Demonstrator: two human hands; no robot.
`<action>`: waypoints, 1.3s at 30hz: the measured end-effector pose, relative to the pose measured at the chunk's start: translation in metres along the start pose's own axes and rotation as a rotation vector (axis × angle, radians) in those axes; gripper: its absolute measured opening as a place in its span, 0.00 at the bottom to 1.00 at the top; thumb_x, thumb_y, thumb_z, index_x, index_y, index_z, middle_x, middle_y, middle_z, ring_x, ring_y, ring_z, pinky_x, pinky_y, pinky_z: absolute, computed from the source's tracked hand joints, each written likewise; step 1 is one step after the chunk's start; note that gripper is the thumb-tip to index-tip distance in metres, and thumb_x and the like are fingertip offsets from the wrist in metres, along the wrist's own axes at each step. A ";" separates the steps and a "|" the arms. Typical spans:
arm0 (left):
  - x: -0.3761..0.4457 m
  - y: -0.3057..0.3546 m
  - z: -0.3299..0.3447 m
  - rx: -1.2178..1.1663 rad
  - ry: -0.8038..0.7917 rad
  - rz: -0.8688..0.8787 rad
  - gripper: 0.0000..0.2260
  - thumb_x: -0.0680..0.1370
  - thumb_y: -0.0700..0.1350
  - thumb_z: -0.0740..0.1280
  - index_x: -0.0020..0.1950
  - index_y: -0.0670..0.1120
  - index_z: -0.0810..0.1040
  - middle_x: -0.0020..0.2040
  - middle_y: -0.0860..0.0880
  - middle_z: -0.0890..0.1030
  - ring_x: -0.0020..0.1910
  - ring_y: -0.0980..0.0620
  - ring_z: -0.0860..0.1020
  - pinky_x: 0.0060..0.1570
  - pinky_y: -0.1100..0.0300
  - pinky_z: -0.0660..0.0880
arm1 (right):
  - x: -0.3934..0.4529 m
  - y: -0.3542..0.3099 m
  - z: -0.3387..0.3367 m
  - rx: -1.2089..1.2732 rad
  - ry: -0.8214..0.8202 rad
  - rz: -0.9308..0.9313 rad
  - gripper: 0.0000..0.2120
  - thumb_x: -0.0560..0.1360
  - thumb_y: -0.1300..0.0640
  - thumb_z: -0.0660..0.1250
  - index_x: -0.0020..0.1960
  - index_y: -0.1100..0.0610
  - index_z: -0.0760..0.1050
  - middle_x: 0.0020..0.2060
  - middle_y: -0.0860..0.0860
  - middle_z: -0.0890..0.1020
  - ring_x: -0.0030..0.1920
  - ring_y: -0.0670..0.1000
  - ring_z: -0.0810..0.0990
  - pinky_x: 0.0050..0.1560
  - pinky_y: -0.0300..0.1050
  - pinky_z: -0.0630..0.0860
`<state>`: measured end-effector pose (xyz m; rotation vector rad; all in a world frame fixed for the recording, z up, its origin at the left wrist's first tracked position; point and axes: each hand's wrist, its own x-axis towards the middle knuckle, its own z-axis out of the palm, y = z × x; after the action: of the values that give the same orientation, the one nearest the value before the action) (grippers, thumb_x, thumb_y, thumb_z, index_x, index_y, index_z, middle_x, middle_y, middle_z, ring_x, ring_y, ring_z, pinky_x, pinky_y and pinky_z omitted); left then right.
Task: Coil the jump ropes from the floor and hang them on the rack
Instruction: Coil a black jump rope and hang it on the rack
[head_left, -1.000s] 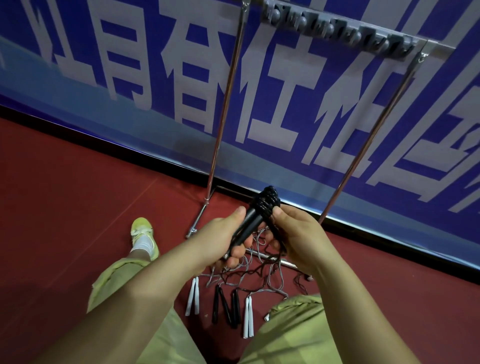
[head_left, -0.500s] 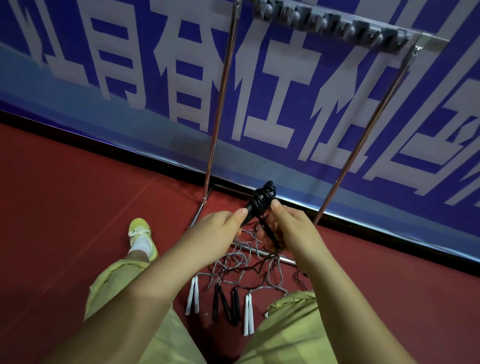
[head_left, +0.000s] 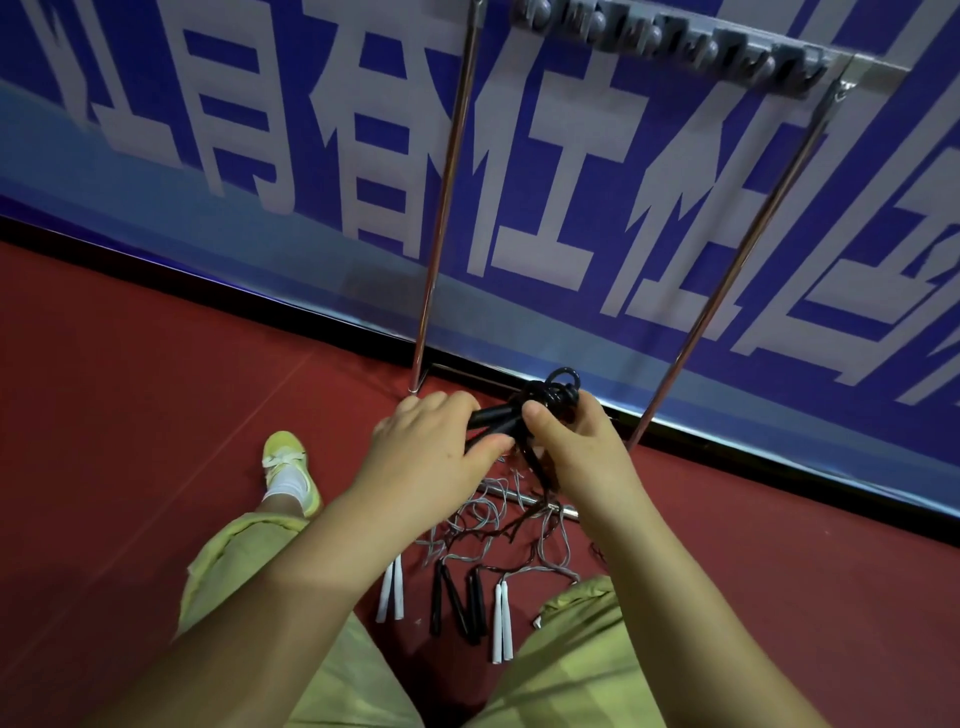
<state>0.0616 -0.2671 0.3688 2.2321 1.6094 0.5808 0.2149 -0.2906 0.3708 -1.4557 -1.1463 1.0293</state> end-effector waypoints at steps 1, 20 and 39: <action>0.000 -0.001 -0.002 -0.063 -0.038 0.001 0.14 0.77 0.61 0.60 0.56 0.53 0.71 0.49 0.55 0.75 0.51 0.53 0.72 0.47 0.58 0.68 | -0.001 0.000 0.000 0.007 0.004 -0.018 0.11 0.76 0.50 0.67 0.57 0.50 0.73 0.46 0.57 0.83 0.47 0.58 0.83 0.47 0.49 0.80; -0.010 0.005 -0.010 -1.140 -0.634 -0.251 0.27 0.73 0.67 0.50 0.42 0.45 0.76 0.29 0.51 0.73 0.21 0.57 0.62 0.29 0.60 0.66 | -0.002 -0.003 -0.013 0.070 -0.174 -0.097 0.18 0.73 0.46 0.66 0.60 0.51 0.73 0.38 0.49 0.81 0.35 0.49 0.78 0.36 0.41 0.74; 0.007 0.008 0.011 -0.615 -0.250 -0.145 0.22 0.81 0.59 0.50 0.39 0.48 0.76 0.31 0.54 0.76 0.32 0.53 0.72 0.38 0.57 0.68 | 0.002 -0.001 -0.021 -0.197 0.078 -0.040 0.11 0.76 0.46 0.67 0.46 0.54 0.75 0.24 0.43 0.75 0.24 0.42 0.71 0.30 0.41 0.67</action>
<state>0.0759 -0.2631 0.3638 1.6477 1.2387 0.6222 0.2351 -0.2928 0.3756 -1.6055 -1.2430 0.8430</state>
